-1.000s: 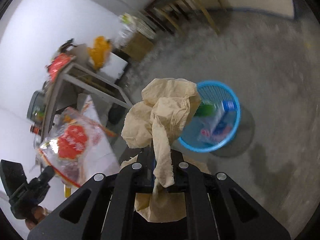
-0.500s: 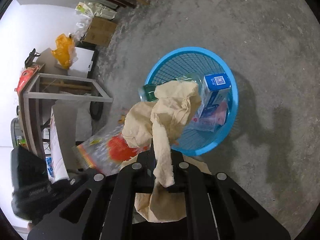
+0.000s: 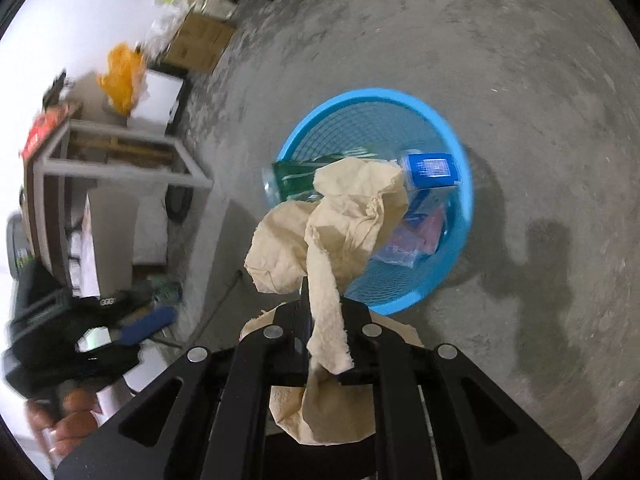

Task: Collect trash
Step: 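Open both tools to drop the paper and bag into the wastebasket, then move both tools back to the table toward the red can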

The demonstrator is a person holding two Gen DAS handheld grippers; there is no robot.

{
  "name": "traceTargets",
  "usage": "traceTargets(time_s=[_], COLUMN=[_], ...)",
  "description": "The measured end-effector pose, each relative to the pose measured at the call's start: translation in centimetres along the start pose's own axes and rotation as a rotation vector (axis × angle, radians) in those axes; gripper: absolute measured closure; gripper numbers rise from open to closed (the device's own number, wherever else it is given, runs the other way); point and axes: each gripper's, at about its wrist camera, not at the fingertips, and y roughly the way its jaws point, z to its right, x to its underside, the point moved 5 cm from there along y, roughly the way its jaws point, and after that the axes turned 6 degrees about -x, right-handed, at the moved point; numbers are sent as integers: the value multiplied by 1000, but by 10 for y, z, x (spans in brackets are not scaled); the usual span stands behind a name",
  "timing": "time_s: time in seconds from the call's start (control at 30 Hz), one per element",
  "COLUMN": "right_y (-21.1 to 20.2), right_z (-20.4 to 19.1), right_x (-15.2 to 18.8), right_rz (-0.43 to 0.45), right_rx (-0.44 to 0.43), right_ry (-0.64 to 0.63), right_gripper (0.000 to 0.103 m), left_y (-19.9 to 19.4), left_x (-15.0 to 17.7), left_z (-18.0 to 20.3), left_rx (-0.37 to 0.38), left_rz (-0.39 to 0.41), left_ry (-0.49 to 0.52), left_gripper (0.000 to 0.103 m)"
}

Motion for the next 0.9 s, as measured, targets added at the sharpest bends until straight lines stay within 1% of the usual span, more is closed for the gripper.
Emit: traceTargets(time_s=[0.1, 0.13, 0.17, 0.2, 0.23, 0.27, 0.3, 0.33, 0.37, 0.4, 0.47, 0.5, 0.63, 0.73, 0.8, 0.87, 0.9], right_y=[27, 41, 55, 66, 74, 85, 92, 98, 99, 98, 89, 80, 51, 29, 9, -6, -18], right_z=[-20, -27, -31, -32, -31, -29, -26, -21, -18, -18, -21, -22, -27, -33, -46, -63, -78], right_x=[-6, -9, -12, -16, -18, -22, -24, -27, -29, -31, -30, -30, -30, -26, -21, -16, -11], right_rz=[-58, -89, -118, -126, -127, -135, -140, -139, -134, -129, -97, -69, 11, 44, 72, 89, 98], right_rx=[43, 63, 91, 130, 163, 213, 250, 310, 339, 342, 316, 302, 310, 302, 285, 255, 226], right_ry=[-91, -130, -171, -198, -217, -252, -271, -287, -292, -294, -286, -287, -307, -307, -325, -348, -365], right_gripper=[92, 85, 71, 65, 53, 45, 45, 44, 44, 44, 42, 41, 40, 40, 40, 40, 40], left_y=[-42, -59, -71, -88, -100, -117, -131, -146, -156, -166, -184, -197, -227, -246, -262, -273, -281], left_x=[11, 17, 21, 27, 31, 40, 48, 57, 64, 70, 82, 89, 108, 121, 129, 134, 138], left_z=[-2, -2, -4, -6, -7, -10, -14, -19, -23, -29, -45, -60, -100, -134, -157, -177, -192], left_rx=[25, 38, 42, 48, 56, 63, 71, 78, 78, 72, 51, 38, 18, 42, 51, 40, 19], left_rz=[48, 72, 88, 112, 130, 159, 185, 214, 233, 254, 299, 336, 438, 494, 543, 607, 649], left_ry=[66, 97, 114, 142, 161, 193, 228, 264, 289, 307, 334, 341, 330, 289, 255, 222, 203], left_gripper=[66, 65, 63, 61, 59, 55, 53, 47, 44, 43, 39, 39, 36, 36, 35, 35, 34])
